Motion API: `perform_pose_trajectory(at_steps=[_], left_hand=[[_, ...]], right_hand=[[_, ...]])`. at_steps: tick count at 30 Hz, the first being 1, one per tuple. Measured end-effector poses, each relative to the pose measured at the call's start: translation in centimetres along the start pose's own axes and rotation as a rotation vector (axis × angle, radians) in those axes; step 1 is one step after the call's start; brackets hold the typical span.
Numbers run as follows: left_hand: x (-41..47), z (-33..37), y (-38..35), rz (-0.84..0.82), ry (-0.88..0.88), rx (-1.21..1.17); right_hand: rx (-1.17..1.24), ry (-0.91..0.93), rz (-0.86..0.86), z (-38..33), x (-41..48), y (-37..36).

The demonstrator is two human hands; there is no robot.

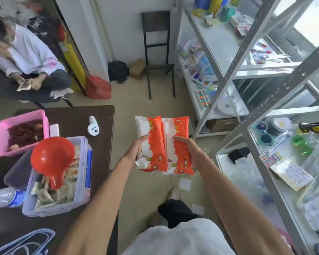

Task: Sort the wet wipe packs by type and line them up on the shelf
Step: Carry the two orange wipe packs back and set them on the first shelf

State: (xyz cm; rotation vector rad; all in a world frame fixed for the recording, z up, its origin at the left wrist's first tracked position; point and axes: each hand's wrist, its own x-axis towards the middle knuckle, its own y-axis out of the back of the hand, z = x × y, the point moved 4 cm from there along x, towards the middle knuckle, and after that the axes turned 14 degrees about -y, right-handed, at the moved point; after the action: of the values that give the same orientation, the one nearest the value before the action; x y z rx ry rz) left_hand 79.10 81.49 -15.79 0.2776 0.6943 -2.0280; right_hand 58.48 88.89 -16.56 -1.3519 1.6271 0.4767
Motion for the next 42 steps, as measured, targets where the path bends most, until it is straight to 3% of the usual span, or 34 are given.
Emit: perform_pose_trajectory(at_steps=[12,25,35,42], left_hand=[[20.7,12.1,2.0,0.049,0.053,0.095],[39.2,22.0,6.3,0.08,0.107,0.021],[57.4,33.1,12.6,0.003,0.142,0.075],[66.4,39.6,12.5,-0.072,0.172,0.119]], right_hand=[[-0.034,-0.015,-0.071,-21.0,14.6,0.8],[-0.085,-0.081,-0.088,-39.8,27.2,-0.5],[0.017,-0.107,-0.013,-55.5,37.6,-4.0],[0.107,-0.078,0.025,-63.6,41.7,-3.9]])
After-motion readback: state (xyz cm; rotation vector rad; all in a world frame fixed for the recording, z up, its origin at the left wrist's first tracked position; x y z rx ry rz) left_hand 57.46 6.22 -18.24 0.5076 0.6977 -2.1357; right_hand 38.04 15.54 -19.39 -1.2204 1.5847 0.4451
